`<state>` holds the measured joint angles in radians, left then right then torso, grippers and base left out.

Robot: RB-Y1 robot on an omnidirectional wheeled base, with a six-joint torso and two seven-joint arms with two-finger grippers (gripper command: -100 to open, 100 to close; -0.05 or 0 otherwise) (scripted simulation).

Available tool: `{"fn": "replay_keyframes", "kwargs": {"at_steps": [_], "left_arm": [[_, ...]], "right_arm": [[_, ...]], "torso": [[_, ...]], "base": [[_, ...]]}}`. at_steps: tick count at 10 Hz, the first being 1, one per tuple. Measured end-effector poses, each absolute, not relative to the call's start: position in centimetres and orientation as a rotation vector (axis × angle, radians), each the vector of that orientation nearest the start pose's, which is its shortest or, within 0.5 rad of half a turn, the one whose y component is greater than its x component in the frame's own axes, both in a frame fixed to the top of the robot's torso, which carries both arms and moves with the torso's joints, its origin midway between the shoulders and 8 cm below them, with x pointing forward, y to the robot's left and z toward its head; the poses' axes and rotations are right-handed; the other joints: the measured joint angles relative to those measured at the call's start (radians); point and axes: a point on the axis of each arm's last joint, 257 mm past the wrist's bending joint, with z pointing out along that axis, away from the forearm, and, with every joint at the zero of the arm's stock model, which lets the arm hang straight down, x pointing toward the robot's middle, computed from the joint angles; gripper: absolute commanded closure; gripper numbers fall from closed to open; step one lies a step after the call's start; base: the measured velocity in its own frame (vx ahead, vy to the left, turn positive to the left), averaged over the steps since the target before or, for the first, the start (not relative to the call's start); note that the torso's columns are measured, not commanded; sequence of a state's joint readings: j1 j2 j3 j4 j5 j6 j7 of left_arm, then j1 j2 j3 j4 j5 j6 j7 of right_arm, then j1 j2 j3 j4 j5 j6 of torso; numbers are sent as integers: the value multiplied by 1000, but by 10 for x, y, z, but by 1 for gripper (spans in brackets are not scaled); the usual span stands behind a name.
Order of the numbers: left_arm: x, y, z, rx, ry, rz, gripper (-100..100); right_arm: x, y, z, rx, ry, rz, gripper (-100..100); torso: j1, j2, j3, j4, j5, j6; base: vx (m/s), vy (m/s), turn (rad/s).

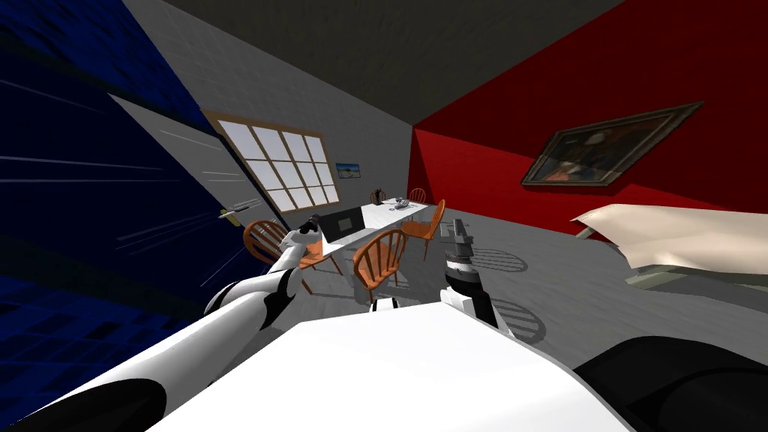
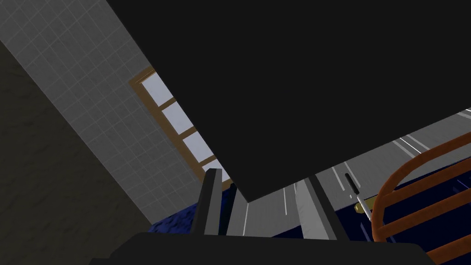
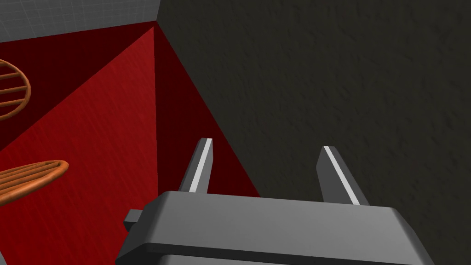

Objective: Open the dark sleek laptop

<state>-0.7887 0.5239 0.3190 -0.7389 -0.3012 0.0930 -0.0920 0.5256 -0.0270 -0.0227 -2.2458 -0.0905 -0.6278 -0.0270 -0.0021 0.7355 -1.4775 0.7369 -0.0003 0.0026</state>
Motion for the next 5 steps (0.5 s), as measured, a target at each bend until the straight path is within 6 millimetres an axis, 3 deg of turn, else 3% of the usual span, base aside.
{"fn": "replay_keyframes", "kwargs": {"at_steps": [5], "left_arm": [[689, 543, -66, -1069, 1268, -437, 100]], "right_arm": [[323, -297, 26, 644, 517, 1364, 0]], "torso": [[1, 0, 0, 0, 1, 0]], "base": [[-7, 32, -73]]}}
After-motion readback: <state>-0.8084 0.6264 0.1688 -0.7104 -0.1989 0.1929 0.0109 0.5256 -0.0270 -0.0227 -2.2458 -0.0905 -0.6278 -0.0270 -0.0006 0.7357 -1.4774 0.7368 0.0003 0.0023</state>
